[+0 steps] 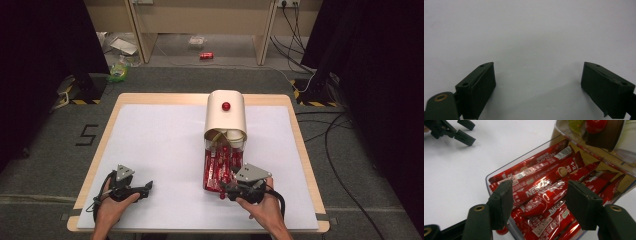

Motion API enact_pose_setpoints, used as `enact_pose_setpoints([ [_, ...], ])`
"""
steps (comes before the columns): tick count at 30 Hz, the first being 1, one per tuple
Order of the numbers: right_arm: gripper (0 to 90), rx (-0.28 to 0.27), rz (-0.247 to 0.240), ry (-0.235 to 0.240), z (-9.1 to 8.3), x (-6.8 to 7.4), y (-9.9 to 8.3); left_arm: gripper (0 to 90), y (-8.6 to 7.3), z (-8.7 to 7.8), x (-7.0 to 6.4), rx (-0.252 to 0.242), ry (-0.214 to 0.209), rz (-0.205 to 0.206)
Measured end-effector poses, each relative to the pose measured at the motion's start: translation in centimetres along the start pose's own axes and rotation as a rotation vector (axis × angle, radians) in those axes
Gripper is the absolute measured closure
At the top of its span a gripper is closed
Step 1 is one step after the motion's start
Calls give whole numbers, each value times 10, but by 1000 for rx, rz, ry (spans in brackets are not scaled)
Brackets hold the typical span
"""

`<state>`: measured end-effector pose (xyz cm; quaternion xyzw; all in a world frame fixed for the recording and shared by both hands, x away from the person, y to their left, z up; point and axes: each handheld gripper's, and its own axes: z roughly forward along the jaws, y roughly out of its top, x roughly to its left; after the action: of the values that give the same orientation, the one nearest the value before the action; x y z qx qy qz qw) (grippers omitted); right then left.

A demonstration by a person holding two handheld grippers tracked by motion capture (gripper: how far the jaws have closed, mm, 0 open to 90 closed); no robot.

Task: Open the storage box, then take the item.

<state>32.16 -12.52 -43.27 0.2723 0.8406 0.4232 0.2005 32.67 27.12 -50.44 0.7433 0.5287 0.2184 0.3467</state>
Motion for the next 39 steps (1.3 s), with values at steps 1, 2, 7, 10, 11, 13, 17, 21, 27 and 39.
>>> enact_pose_setpoints([
  [1, 419, 2, 17, -7, 3, -4, 0, 117, 0, 0, 0, -1, 0, 0],
  [2, 428, 6, 18, -10, 4, -5, 0, 117, 0, 0, 0, -1, 0, 0],
  [7, 451, 22, 37, -22, 11, -13, 0, 115, 0, 0, 0, 0, 0, 0],
  [10, 464, 33, 60, -18, 19, -17, 5, 112, 0, 1, -1, 1, 1, -2],
  [11, 466, 35, 64, -21, 20, -17, 6, 112, 0, 1, -1, 1, 1, -2],
  [13, 467, 40, 64, -24, 22, -17, 7, 111, 0, 1, -1, 2, 1, -2],
  [17, 467, 50, 65, -25, 27, -17, 9, 111, 0, 1, -1, 2, 0, -2],
  [21, 472, 61, 65, -38, 28, -18, 11, 111, 0, 1, -1, 1, 0, -1],
  [27, 489, 75, 64, -42, 32, -19, 12, 111, 0, 1, 0, 1, 0, -2],
  [39, 535, 94, 63, -52, 35, -18, 14, 112, 0, 0, 0, 2, -1, 1],
])
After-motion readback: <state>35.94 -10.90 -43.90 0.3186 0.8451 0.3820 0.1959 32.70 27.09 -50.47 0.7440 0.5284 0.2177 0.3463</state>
